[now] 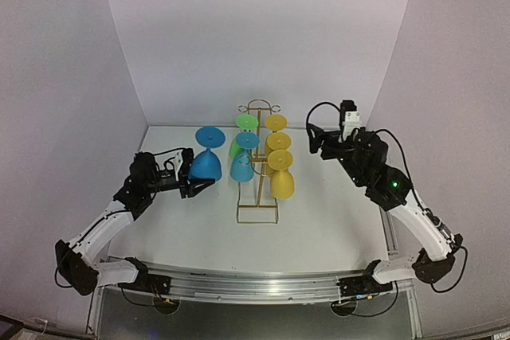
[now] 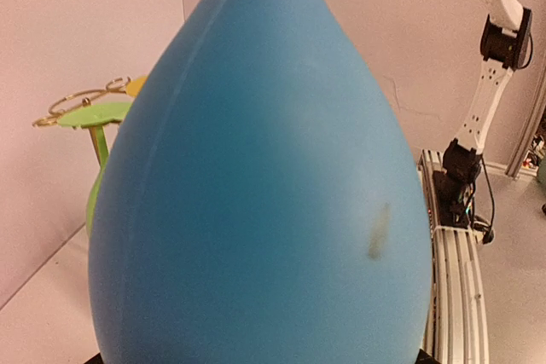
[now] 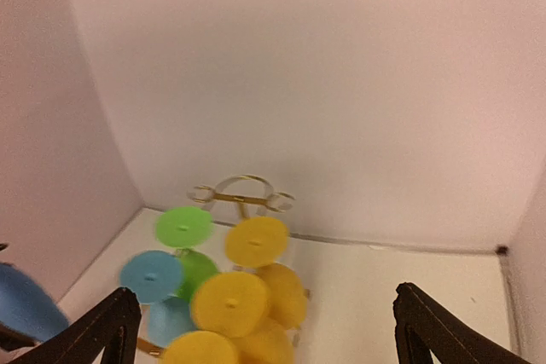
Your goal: Place the wine glass upside down on the wine glass rack
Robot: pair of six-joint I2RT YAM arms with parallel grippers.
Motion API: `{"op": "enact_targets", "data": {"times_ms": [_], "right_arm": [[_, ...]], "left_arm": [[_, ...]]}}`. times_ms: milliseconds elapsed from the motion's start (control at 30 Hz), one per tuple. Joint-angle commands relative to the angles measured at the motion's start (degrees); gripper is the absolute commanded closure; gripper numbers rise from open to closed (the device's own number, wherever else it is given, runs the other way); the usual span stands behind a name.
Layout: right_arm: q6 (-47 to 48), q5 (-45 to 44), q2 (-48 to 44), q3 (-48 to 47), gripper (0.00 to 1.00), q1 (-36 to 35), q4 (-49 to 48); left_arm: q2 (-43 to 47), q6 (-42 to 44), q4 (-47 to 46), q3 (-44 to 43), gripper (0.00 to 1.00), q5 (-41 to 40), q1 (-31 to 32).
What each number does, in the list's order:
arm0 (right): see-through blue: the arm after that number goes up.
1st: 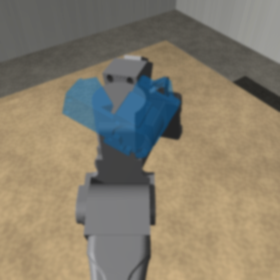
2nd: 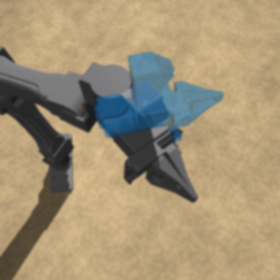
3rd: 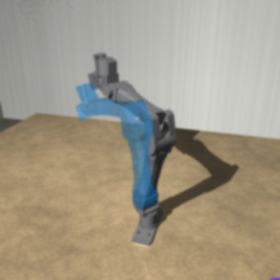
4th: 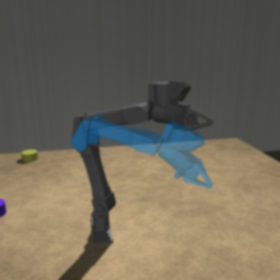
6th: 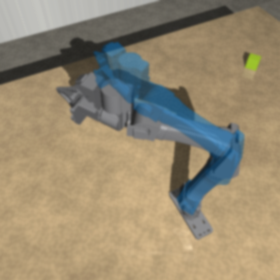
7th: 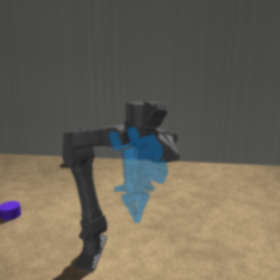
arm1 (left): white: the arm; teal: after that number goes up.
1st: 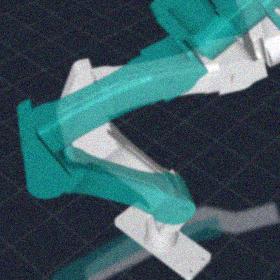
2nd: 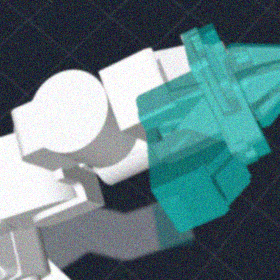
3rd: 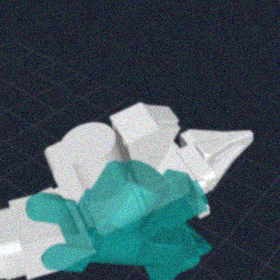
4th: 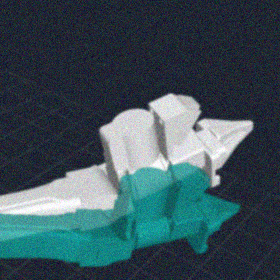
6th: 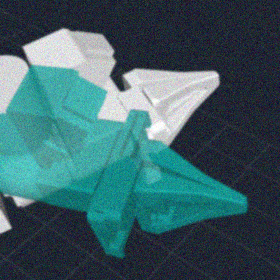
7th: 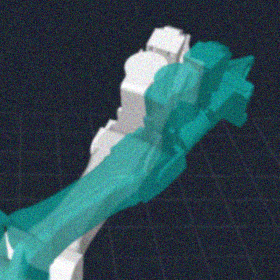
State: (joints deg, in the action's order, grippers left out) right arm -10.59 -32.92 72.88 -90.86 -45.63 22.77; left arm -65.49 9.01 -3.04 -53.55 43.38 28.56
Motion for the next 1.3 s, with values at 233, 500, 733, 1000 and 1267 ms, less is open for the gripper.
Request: {"op": "enact_targets", "data": {"times_ms": [233,500,733,1000,1267], "right_arm": [[-10.17,-0.31,-7.66,15.51,0.02,11.30,9.84],[-10.98,-0.84,-10.57,22.81,0.02,13.49,10.62],[-11.13,-0.16,-12.30,25.57,0.02,13.98,10.98],[-10.94,-1.18,-15.12,26.96,0.02,14.03,11.04],[-10.90,-2.50,-17.78,28.54,0.02,14.06,11.04]], "left_arm": [[-12.69,6.60,-26.44,5.74,0.62,6.77,0.45],[-19.58,6.84,-29.89,3.85,0.62,8.02,2.35],[-23.03,3.52,-32.83,2.97,0.62,8.39,2.53],[-27.33,2.73,-33.68,-0.59,0.62,8.97,2.50],[-29.56,4.06,-33.31,-2.13,0.61,10.30,2.77]]}}
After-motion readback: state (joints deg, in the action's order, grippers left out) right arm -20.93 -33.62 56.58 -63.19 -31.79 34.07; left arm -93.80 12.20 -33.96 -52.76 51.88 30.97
